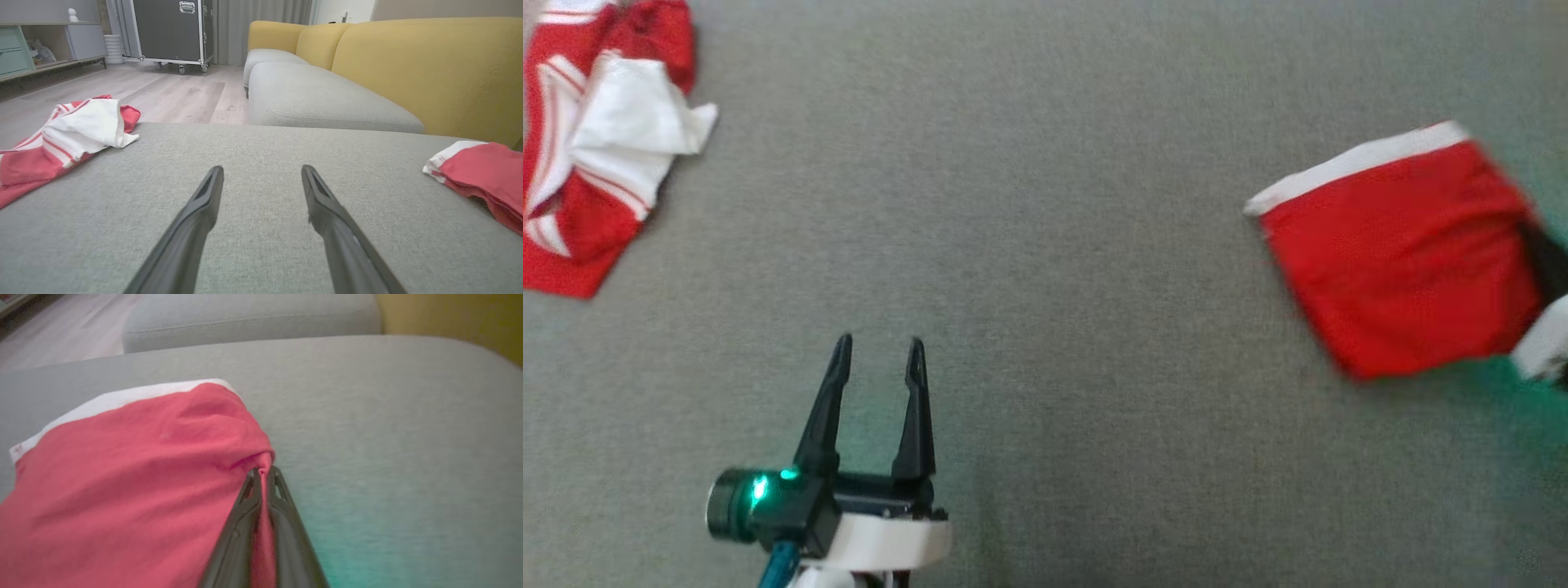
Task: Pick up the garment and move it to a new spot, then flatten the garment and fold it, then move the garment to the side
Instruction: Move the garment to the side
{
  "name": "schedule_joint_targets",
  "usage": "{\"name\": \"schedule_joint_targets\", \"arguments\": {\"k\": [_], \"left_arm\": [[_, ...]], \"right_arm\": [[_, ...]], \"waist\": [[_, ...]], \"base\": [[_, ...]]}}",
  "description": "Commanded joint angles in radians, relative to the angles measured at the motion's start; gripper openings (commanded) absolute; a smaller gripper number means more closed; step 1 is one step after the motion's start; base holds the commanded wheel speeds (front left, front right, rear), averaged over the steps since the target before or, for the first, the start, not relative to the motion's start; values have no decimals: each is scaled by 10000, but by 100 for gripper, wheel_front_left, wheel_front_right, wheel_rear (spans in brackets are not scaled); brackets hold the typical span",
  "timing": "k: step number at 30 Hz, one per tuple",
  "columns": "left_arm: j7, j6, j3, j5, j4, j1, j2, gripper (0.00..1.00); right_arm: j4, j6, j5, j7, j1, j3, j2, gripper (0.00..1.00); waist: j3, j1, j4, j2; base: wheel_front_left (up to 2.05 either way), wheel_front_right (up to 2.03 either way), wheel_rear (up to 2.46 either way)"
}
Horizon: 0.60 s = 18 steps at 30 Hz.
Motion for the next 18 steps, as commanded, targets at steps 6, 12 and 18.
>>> {"name": "schedule_joint_targets", "arguments": {"k": [6,12,18], "left_arm": [[-53,-205,257,40,-327,-953,-55,100],[-53,-406,314,185,-270,-1554,-55,100],[-53,-563,324,273,-154,-1945,-55,100]], "right_arm": [[-518,-7,-152,302,-295,-985,-1862,0],[-898,-7,-547,494,-193,-2617,-2564,0],[-1512,-7,-1228,859,-197,-3808,-2427,26]], "waist": [[1177,-1,-633,0],[1997,-1,-857,0],[2382,-1,-930,0]], "base": [[0,0,0],[0,0,0],[0,0,0]]}}
